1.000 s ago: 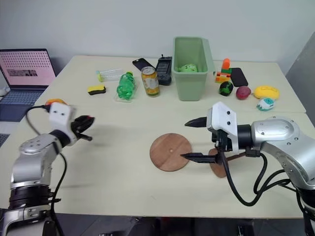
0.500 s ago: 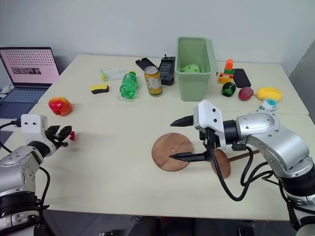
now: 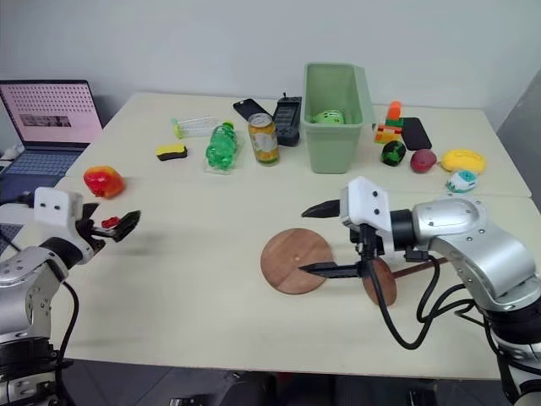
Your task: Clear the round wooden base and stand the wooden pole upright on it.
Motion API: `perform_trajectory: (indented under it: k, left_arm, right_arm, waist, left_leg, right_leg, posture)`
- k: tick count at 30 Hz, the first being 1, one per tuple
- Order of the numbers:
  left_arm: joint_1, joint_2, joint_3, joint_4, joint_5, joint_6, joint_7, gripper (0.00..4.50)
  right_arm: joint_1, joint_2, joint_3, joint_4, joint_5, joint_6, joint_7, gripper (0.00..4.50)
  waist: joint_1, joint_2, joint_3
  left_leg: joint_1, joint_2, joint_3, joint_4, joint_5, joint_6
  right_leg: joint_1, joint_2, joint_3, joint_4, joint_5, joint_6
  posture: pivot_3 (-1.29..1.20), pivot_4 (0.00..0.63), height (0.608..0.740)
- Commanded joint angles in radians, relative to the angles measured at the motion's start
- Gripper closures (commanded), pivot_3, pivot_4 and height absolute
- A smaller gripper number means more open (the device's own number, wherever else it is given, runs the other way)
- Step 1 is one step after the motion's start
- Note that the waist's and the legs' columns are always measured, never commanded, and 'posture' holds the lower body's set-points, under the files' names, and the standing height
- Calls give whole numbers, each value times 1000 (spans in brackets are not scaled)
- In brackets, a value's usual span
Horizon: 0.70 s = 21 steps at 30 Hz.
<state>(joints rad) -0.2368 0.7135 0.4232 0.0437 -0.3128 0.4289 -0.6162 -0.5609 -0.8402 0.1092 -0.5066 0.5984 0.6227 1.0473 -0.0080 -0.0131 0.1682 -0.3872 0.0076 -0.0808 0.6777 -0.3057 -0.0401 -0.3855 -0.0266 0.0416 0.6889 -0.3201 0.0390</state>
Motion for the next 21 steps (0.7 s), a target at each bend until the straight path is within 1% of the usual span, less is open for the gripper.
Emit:
perform_trajectory:
  k: [1,2,4,7,8,11,13,15,18,21]
  left_arm:
    - [12,87,-129,-197,-30,-5,-178,12]
    - [-2,122,-213,-247,-19,-16,-258,12]
    - [-45,159,-328,-308,-25,-19,-365,12]
    - [-126,163,-422,-346,-65,1,-467,12]
    - [-145,162,-444,-354,-72,5,-492,12]
    - [-201,146,-504,-362,-69,-7,-542,12]
    - [-242,114,-543,-362,-69,-11,-553,12]
    - [-271,86,-569,-359,-72,-14,-561,12]
    - [-298,58,-596,-356,-75,-21,-586,12]
    - [-310,41,-618,-370,-76,-26,-608,12]
  right_arm:
    - [60,-99,-164,-64,58,27,34,0]
    - [103,-156,-236,-83,73,59,52,0]
    - [181,-243,-347,-111,94,103,77,0]
    - [312,-341,-456,-137,67,112,142,0]
    - [357,-364,-481,-141,48,105,168,0]
    - [493,-415,-517,-132,-64,0,230,0]
    - [549,-444,-476,-97,-175,-115,241,0]
    - [556,-457,-416,-59,-252,-207,231,0]
    - [490,-451,-294,12,-335,-285,203,0]
    - [404,-440,-155,102,-419,-369,233,0]
  waist:
    - [1,0,0]
    - [8,1,1]
    - [11,2,1]
    - [12,2,1]
    - [10,2,1]
    - [-1,2,1]
    - [-10,3,1]
    - [-13,3,1]
    - [-20,2,1]
    - [-23,3,1]
  left_leg:
    - [0,0,1,0,0,0]
    - [0,0,0,0,0,0]
    - [-3,-1,-2,0,0,0]
    - [-4,-3,-1,0,0,0]
    - [-4,-1,2,0,0,0]
    - [-2,1,3,0,0,1]
    - [0,2,4,0,0,1]
    - [1,0,6,0,0,1]
    - [3,1,7,1,0,1]
    - [4,1,6,1,0,1]
  right_leg:
    - [0,0,0,0,0,0]
    - [0,0,0,0,0,0]
    - [-1,0,-1,-2,0,0]
    - [0,0,-1,-2,0,0]
    - [0,3,-1,-2,0,0]
    - [0,6,-1,-1,0,0]
    - [0,7,1,0,0,0]
    - [1,8,0,1,0,0]
    - [2,9,1,2,0,0]
    - [2,9,2,2,0,0]
  posture:
    - [0,150,740]
    - [0,150,740]
    - [0,150,740]
    - [0,150,740]
    - [0,150,740]
    - [0,150,740]
    - [0,150,740]
    - [0,150,740]
    - [0,150,740]
    - [0,150,740]
